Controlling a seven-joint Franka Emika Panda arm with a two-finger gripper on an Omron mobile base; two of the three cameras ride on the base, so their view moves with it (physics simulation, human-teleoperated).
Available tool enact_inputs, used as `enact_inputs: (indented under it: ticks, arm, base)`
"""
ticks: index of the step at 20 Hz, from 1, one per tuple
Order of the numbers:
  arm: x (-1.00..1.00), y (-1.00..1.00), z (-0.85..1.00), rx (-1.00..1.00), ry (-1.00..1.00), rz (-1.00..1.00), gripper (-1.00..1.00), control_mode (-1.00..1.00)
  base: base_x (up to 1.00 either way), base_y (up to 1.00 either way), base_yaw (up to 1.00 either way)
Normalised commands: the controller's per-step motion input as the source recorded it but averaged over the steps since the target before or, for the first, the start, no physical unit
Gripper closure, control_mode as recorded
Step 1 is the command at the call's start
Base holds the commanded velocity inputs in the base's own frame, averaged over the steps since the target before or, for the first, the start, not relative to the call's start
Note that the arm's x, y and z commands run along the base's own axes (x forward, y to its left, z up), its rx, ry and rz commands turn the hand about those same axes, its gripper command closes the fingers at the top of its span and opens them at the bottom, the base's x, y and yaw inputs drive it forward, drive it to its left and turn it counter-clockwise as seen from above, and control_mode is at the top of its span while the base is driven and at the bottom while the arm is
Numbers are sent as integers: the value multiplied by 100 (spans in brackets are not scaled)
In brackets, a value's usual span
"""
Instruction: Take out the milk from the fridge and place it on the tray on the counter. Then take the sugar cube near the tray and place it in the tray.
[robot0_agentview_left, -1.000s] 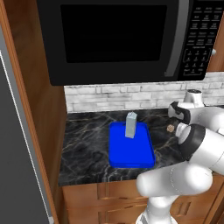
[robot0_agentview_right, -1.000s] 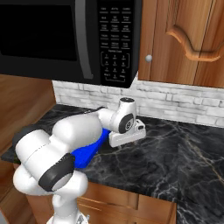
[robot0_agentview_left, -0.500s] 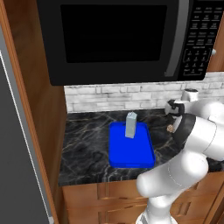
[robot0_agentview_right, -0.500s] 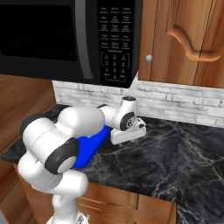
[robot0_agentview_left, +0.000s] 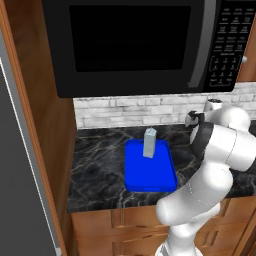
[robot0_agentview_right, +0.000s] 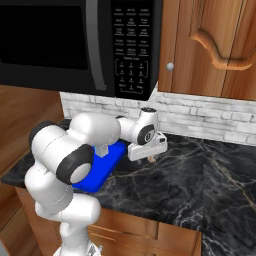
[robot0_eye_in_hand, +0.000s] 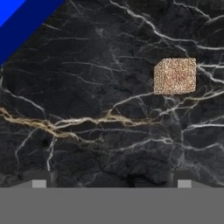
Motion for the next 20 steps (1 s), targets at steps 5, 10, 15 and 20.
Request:
enact_inputs:
  ticks: [5, 10, 15, 20]
  arm:
    - [23, 0, -14, 0, 0, 0, -100, -100]
    - [24, 0, -15, 0, 0, 0, -100, -100]
    - [19, 0, -12, 0, 0, 0, -100, -100]
    - [21, 0, -12, 0, 0, 0, -100, -100]
  base:
    - [0, 0, 0]
    - [0, 0, 0]
    - [0, 0, 0]
    - [0, 0, 0]
